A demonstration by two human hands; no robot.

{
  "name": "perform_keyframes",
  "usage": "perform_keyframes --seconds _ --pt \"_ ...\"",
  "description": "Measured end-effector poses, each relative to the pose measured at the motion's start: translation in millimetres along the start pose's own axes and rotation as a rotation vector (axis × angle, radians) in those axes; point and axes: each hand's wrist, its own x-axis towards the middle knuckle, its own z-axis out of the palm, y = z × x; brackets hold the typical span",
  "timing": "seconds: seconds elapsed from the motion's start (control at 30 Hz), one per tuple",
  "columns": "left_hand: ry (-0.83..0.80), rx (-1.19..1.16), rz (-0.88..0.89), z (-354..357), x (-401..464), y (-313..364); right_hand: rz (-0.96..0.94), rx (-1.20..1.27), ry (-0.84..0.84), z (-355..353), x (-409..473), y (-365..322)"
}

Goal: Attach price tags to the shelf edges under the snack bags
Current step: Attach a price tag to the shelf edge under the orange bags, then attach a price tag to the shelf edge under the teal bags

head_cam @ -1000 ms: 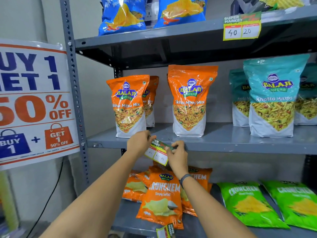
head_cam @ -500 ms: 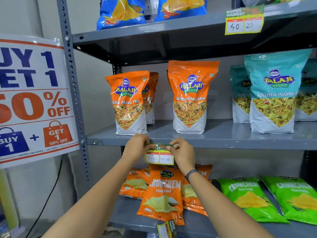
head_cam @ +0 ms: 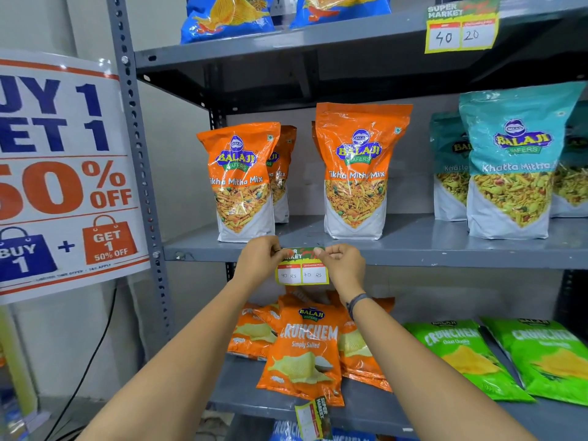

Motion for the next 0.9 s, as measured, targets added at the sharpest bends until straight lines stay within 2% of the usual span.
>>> perform_keyframes --seconds 0.17,0.37,0.43,0.57,0.7,0.77,0.9 --pt "0.061 0.069 -0.118 5 1 14 0.017 -0.081 0.02 2 0 -2" --pt "0.149 0.263 -0.173 13 -3 25 -0.021 -0.132 0.017 -6 -5 -1" --pt "0.261 0.351 -0.124 15 -8 29 -0.05 -0.14 0.032 -16 -7 1" --pt "0.405 0.356 0.137 36 -19 60 -0.122 -0.162 0.125 -61 -3 11" --pt "0.358 0.181 0.314 84 -27 131 -0.204 -0.199 0.308 -133 14 27" --pt "0.313 0.085 0.341 112 -29 167 -0.226 -0.222 0.4 -173 23 37" --pt "0.059 0.006 0.377 184 -29 261 -0.34 -0.383 0.627 -279 46 68"
